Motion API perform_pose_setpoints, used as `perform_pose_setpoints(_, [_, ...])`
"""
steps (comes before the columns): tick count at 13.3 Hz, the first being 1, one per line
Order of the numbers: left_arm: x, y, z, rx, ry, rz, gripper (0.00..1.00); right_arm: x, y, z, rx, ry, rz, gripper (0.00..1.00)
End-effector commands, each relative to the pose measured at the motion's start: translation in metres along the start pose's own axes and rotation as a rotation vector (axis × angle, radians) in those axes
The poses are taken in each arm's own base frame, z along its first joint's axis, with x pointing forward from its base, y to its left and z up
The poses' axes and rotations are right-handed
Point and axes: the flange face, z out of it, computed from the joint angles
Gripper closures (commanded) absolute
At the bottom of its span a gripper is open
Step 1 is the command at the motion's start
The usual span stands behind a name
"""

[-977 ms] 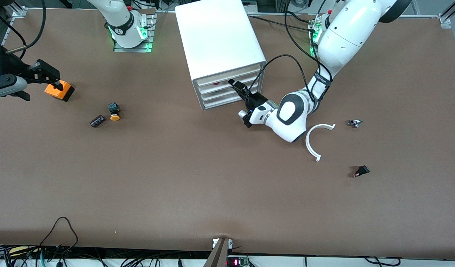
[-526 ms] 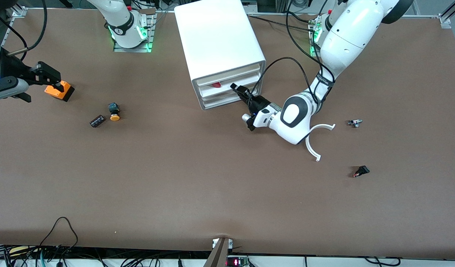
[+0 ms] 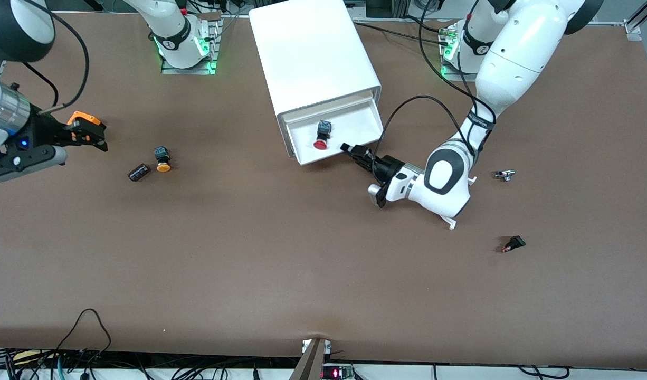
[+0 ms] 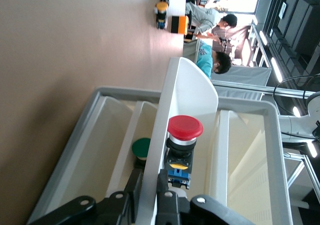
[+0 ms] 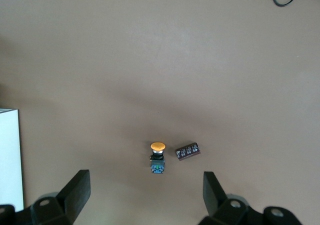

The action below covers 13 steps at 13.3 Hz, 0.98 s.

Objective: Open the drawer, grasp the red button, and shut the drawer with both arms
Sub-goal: 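Reach the right gripper into the drawer toward the red button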

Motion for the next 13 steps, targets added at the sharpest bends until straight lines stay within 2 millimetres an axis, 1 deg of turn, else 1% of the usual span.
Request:
perform_pose_setpoints(1, [0.016,0.016,-0.030,-0.002,0.085,-0.001,0.74,0.017,-0.007,0.013,0.000,-0.015,-0.026,0.00])
perform_pose_setpoints(2, [0.017,0.018,-0.034,-0.002,0.092,-0.005,0.01,0.022,-0.008,0.027,0.013,-0.036,-0.029,0.00])
perform_pose_setpoints(3, [0.016,0.018,-0.040,-0.005,0.098,-0.048,0.00,0.026,-0.021,0.025,0.014,-0.034,-0.051,0.00])
perform_pose_setpoints(5, [0.013,0.030,-0.064,0.000,0.104,-0.183,0.00,0.028,-0.045,0.018,0.018,-0.029,-0.079,0.00])
perform_pose_setpoints(6, [0.008,0.033,-0.077,0.035,0.072,-0.186,0.00,0.030,-0.062,0.015,0.046,-0.018,-0.097,0.00])
perform_pose_setpoints(7, [0.004,0.035,-0.102,0.099,0.069,-0.171,0.00,0.031,-0.080,0.013,0.089,-0.011,-0.096,0.00])
perform_pose_setpoints(8, [-0.001,0.037,-0.133,0.163,0.061,-0.153,0.00,0.034,-0.100,0.014,0.113,-0.012,-0.071,0.00])
perform_pose_setpoints(9, [-0.005,0.046,-0.160,0.236,0.028,-0.128,0.00,0.038,-0.126,0.014,0.119,-0.016,-0.029,0.00])
perform_pose_setpoints(10, [-0.007,0.056,-0.187,0.329,-0.001,-0.118,0.00,0.042,-0.159,0.016,0.114,-0.013,-0.002,0.00])
perform_pose_setpoints(11, [-0.010,0.065,-0.212,0.423,-0.025,-0.130,0.00,0.046,-0.187,0.019,0.107,-0.003,0.017,0.00])
perform_pose_setpoints(13, [-0.018,0.074,-0.242,0.551,-0.062,-0.137,0.00,0.057,-0.232,0.036,0.118,0.002,0.078,0.00])
